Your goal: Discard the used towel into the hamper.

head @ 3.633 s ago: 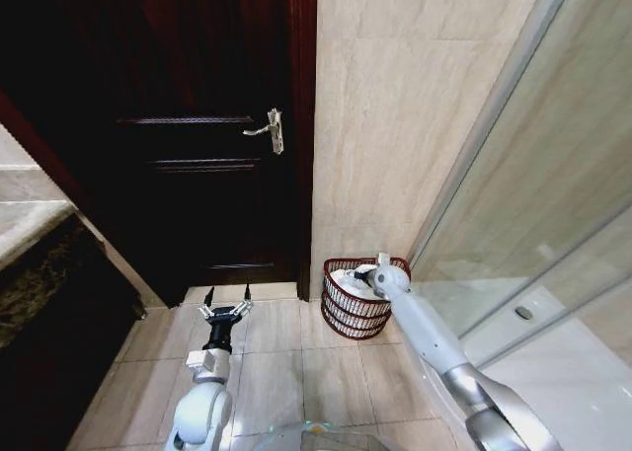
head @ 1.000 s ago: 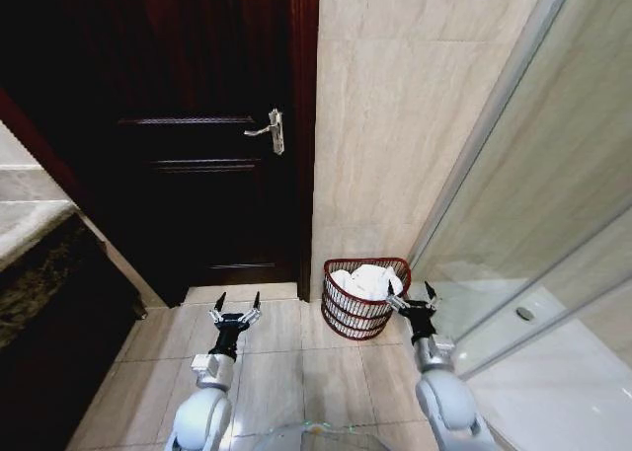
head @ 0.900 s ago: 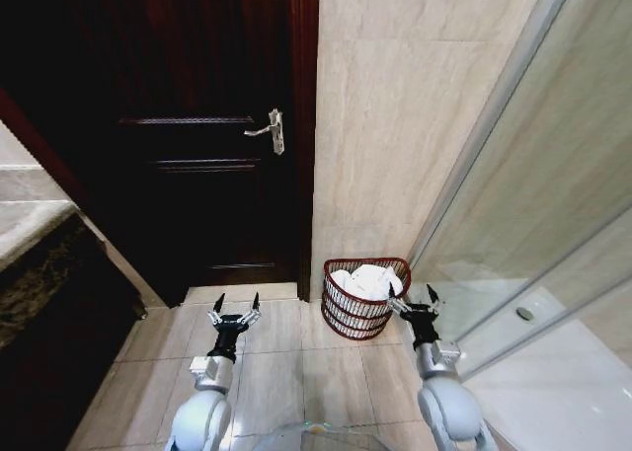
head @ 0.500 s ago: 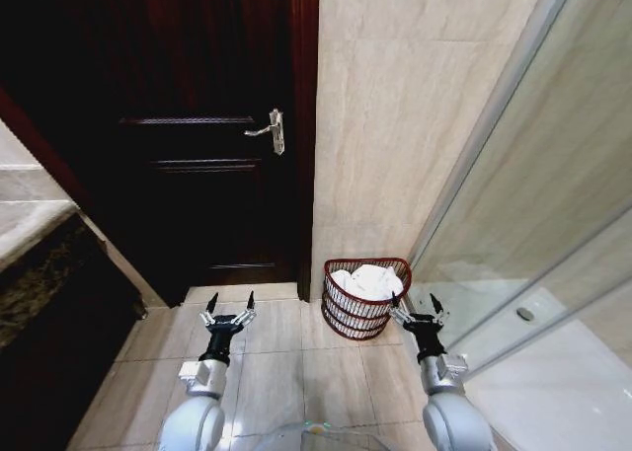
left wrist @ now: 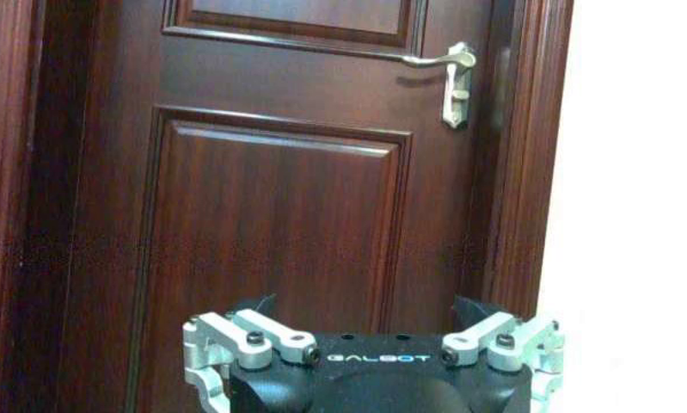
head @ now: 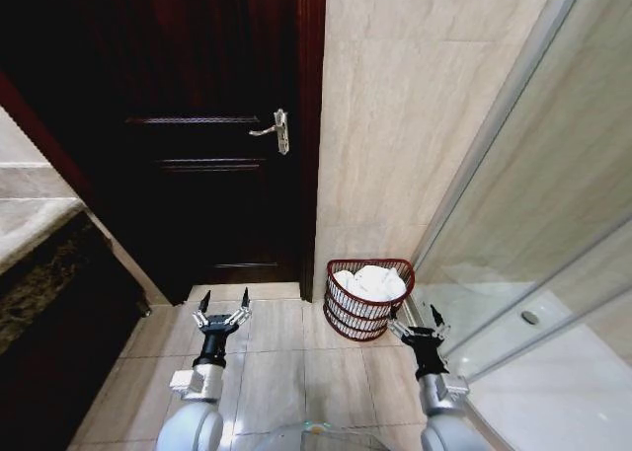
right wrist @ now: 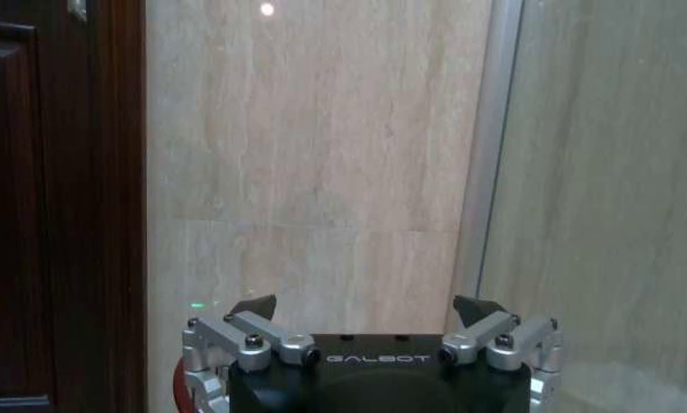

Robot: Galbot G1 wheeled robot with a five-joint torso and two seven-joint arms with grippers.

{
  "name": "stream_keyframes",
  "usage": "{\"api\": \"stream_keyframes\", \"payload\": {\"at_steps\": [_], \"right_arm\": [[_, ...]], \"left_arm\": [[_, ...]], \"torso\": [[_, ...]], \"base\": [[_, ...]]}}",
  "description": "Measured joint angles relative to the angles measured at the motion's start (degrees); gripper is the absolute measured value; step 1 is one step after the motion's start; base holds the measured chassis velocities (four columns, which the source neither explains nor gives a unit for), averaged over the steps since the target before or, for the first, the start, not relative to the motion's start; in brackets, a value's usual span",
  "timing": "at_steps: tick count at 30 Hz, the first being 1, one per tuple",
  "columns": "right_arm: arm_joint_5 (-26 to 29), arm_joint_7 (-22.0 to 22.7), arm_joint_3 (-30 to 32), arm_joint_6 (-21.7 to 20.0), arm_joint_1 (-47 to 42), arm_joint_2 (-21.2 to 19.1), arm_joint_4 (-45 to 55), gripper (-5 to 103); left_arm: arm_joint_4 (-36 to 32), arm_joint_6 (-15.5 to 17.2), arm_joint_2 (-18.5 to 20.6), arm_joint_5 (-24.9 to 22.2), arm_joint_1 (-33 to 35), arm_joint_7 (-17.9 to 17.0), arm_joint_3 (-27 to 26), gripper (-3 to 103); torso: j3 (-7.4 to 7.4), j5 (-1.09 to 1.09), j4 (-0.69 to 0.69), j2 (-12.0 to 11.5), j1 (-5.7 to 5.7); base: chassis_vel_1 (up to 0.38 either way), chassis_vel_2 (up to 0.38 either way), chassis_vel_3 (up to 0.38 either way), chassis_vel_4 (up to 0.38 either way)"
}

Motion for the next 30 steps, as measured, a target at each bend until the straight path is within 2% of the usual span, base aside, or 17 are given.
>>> {"api": "stream_keyframes", "payload": {"at_steps": [20, 25, 30], "right_arm": [[-0.91, 0.37, -0.58, 0.61, -0.72, 0.80, -0.33, 100], [-1.00, 0.44, -0.62, 0.37, -0.54, 0.96, -0.34, 100], [-1.06, 0.47, -0.64, 0.26, -0.56, 1.11, -0.60, 100]], "left_arm": [[1.10, -0.23, 0.50, -0.05, 0.24, -0.27, -0.30, 100], [1.70, -2.23, 0.74, -0.47, -0.41, -1.12, -0.30, 100], [1.70, -2.42, 1.02, -0.62, -0.44, -1.14, -0.36, 100]], "torso": [[0.00, 0.00, 0.00, 0.00, 0.00], [0.00, 0.00, 0.01, 0.00, 0.00], [0.00, 0.01, 0.00, 0.00, 0.00]], "base": [[0.006, 0.006, 0.005, 0.008], [0.005, 0.007, 0.005, 0.010], [0.000, 0.000, 0.000, 0.000]]}}
